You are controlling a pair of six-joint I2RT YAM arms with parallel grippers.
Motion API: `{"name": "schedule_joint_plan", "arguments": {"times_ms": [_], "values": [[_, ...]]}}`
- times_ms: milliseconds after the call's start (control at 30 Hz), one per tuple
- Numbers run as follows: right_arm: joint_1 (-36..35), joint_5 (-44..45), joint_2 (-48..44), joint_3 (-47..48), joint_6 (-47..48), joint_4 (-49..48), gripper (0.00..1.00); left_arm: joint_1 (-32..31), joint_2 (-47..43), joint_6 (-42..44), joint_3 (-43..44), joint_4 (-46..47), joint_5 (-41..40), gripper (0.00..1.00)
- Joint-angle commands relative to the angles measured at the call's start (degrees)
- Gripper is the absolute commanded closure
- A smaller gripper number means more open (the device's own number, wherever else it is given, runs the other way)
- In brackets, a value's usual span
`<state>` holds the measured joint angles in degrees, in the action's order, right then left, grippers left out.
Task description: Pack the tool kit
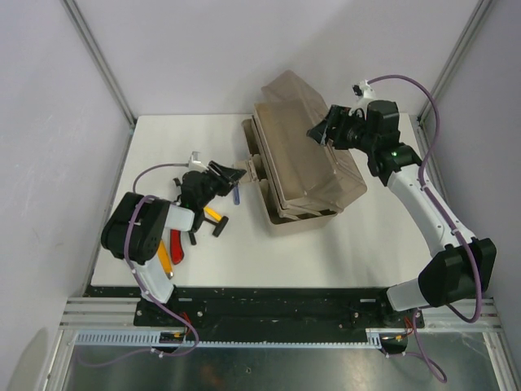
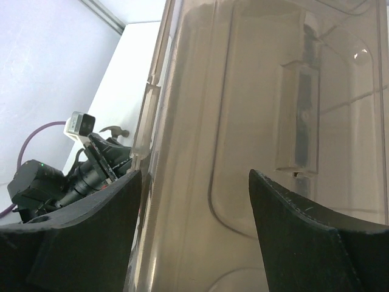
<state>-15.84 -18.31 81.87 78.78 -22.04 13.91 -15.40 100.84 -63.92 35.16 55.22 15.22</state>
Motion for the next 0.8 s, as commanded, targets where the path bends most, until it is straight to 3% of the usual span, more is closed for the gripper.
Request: {"name": "schedule_joint_plan", "arguments": {"times_ms": [0,167,467,767], "values": [[0.60,-1.06,-0.85,-0.82,-1.35,-0.17,0.26,0.19,0.54,2.14,1.32,0.67,-0.21,0.49],[-0.24,-0.51,-0.82,-0.82,-0.82,0.45,0.27,0.19,0.33,2.09,1.26,0.67,-0.26,0.37],[-2.48,2.03,-0.41,-0.82,0.92,1.84,0.29,0.14,-1.30,2.90,0.62,0.68,-0.59,0.04],[-4.35,3.59,0.07,-0.82,1.64,2.01,0.29,-1.31,-5.05,6.11,-0.70,1.03,0.69,0.01]]}}
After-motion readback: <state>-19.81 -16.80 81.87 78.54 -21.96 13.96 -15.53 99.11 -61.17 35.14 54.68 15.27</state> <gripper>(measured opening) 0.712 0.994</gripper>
